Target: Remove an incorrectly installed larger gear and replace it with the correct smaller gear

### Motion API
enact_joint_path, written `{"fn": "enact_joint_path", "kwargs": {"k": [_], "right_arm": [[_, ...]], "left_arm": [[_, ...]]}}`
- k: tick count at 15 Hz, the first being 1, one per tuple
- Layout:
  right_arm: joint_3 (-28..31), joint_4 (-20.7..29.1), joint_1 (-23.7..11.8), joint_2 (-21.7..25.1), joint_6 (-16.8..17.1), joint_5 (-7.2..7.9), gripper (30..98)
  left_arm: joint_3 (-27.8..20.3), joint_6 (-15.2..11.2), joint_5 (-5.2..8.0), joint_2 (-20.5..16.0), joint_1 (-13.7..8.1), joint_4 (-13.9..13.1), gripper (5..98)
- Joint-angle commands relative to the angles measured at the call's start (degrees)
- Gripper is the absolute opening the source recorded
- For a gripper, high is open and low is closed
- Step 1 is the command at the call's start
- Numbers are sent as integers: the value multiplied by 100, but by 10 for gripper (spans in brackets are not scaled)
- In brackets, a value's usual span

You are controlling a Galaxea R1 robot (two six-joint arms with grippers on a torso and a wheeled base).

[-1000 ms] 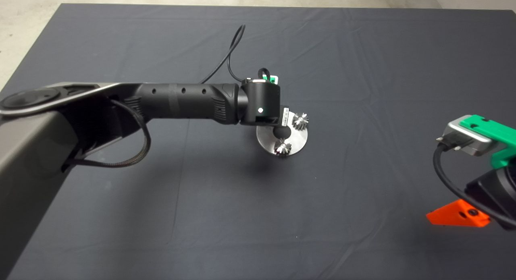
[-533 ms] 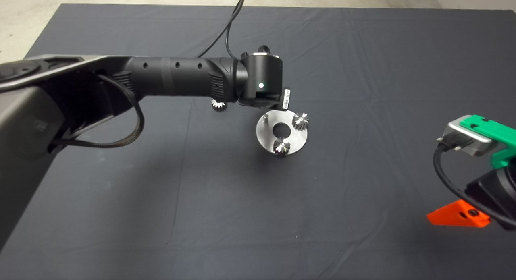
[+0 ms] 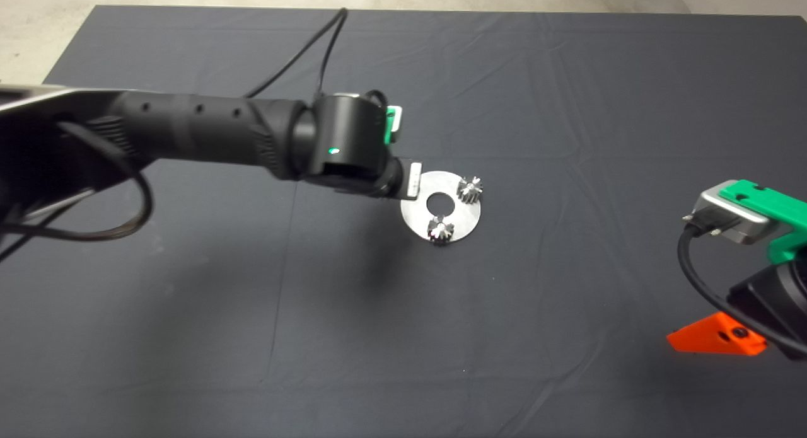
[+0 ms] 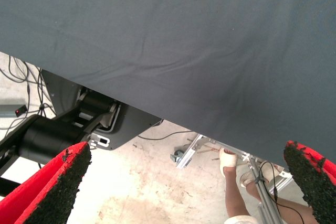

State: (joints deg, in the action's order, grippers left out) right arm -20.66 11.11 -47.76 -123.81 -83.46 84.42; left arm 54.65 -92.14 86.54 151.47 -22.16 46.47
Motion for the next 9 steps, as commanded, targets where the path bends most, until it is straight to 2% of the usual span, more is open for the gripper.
{"fn": "enact_joint_path", "kwargs": {"k": [1, 2, 3, 4, 6, 9], "right_arm": [[29, 146, -83, 9, -4, -13, 968], [29, 146, -84, 9, -4, -13, 968], [29, 146, -82, 9, -4, -13, 968], [29, 146, -84, 9, -4, -13, 968], [29, 146, -76, 9, -4, -13, 968], [29, 146, -76, 9, -4, -13, 968]], "left_arm": [[-507, -120, 344, -657, 194, 440, 399], [-611, -112, 509, -756, 351, 598, 399], [-699, -112, 548, -818, 463, 719, 399], [-762, -112, 548, -866, 509, 784, 399], [-791, -115, 554, -886, 786, 927, 400], [-791, -118, 551, -859, 937, 1204, 398]]}}
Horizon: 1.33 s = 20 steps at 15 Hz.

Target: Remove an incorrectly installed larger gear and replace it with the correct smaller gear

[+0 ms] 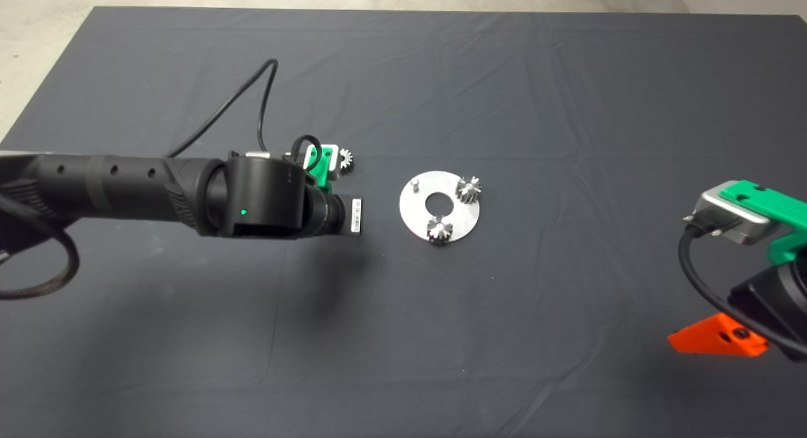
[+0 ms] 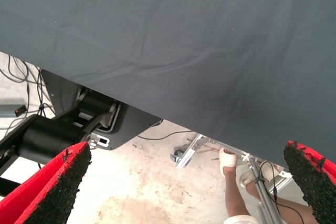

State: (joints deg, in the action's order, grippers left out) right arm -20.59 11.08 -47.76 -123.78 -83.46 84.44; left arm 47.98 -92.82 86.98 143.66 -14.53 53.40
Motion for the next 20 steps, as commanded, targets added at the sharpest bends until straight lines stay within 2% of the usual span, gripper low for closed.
{"fn": "enact_joint_path", "kwargs": {"k": [1, 2, 5, 10, 20], "right_arm": [[21, 149, -76, 7, -4, -16, 968], [21, 149, -76, 7, -4, -16, 968], [21, 149, -76, 7, -4, -10, 968], [21, 149, -76, 7, -4, -7, 968], [21, 149, -49, 7, -4, -7, 968]], "left_arm": [[-124, -44, 512, -96, 308, 688, 398], [-124, -44, 513, -105, 395, 806, 396], [-124, -52, 513, -99, 477, 883, 396], [-124, -61, 513, -105, 477, 979, 396], [-133, -79, 504, -87, 477, 980, 407]]}}
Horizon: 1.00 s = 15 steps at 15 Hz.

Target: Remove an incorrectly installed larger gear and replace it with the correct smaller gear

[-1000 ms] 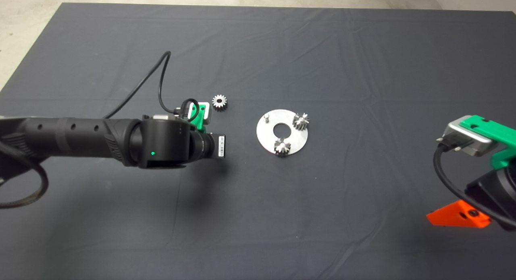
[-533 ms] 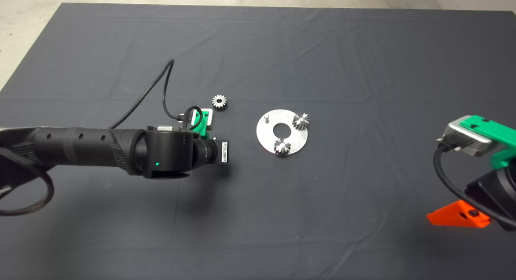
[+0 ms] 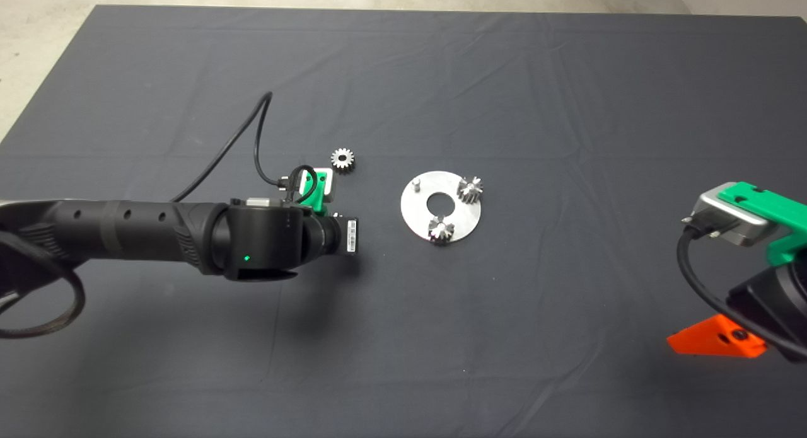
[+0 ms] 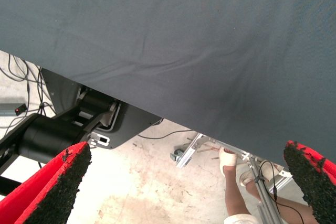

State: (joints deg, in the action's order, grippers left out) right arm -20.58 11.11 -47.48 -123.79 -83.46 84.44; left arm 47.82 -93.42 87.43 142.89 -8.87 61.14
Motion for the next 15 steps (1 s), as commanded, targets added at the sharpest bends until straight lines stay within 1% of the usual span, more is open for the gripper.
{"fn": "enact_joint_path", "kwargs": {"k": [1, 4, 5, 8, 9, 11, 13, 14, 15], "right_arm": [[20, 146, -69, 7, -4, -7, 968], [20, 146, -42, 7, -4, -7, 968], [20, 146, -42, 7, -4, -7, 968], [20, 146, -33, 7, -4, -15, 968], [20, 146, -33, 7, -4, -16, 968], [20, 146, -33, 7, -4, -15, 968], [20, 146, -33, 7, -4, -7, 968], [20, 146, -33, 7, -4, -7, 968], [20, 146, -33, 7, -4, -7, 968]], "left_arm": [[-117, -10, 459, -10, -88, 206, 422], [-108, 14, 450, 1, -88, 206, 429], [-108, 25, 450, -1, -88, 206, 449], [-108, 25, 450, -1, -88, 210, 459], [-108, 25, 450, -1, -88, 214, 486], [-108, 25, 450, -1, -88, 214, 487], [-82, 34, 450, -9, -114, 214, 534], [-29, 38, 450, 7, -132, 206, 536], [166, 60, 433, 35, -169, 188, 536]]}}
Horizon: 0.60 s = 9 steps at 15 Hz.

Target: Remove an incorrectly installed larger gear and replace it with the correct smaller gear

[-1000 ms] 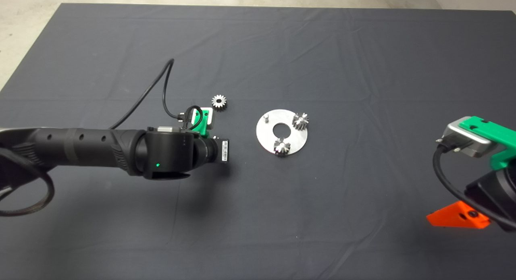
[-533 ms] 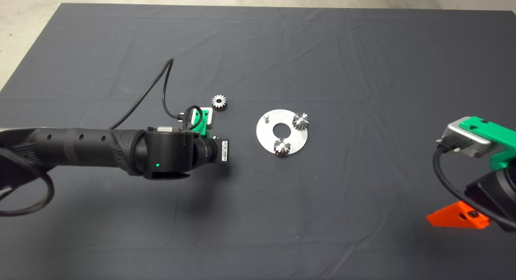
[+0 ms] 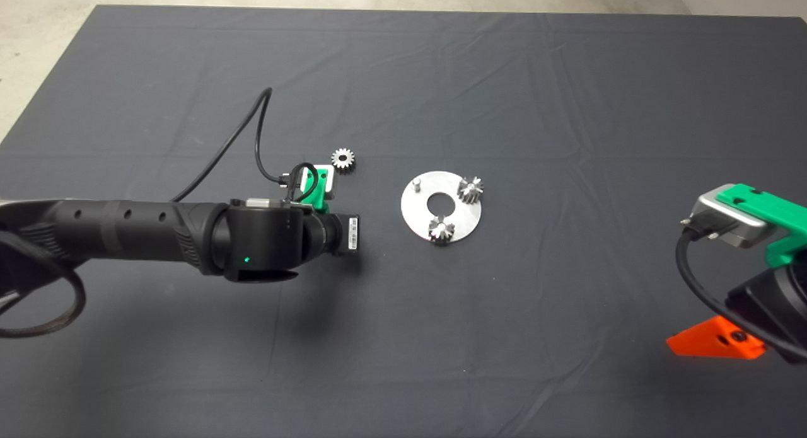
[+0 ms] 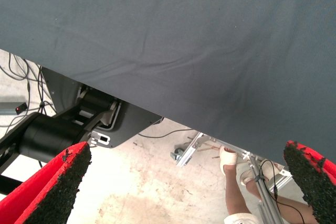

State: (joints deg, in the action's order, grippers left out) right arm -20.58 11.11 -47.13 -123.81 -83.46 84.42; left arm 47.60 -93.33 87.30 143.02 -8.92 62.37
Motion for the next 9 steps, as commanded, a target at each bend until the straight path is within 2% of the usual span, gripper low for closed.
{"fn": "enact_joint_path", "kwargs": {"k": [1, 2, 4, 5, 6, 9], "right_arm": [[20, 146, -69, 9, -4, -4, 968], [20, 146, -65, 9, -4, -4, 968], [20, 146, -60, 9, -4, -4, 968], [20, 146, -60, 9, -4, -4, 968], [20, 146, -60, 9, -4, -4, 968], [13, 146, -60, 1, -4, -4, 968]], "left_arm": [[520, 77, 411, 89, -315, 39, 536], [803, 194, 411, 186, -477, 17, 536], [1161, 553, 402, 433, -558, 12, 569], [1228, 597, 385, 504, -607, 26, 587], [1384, 597, 313, 575, -628, 30, 587], [1840, 695, 258, 838, -628, 30, 635]]}}
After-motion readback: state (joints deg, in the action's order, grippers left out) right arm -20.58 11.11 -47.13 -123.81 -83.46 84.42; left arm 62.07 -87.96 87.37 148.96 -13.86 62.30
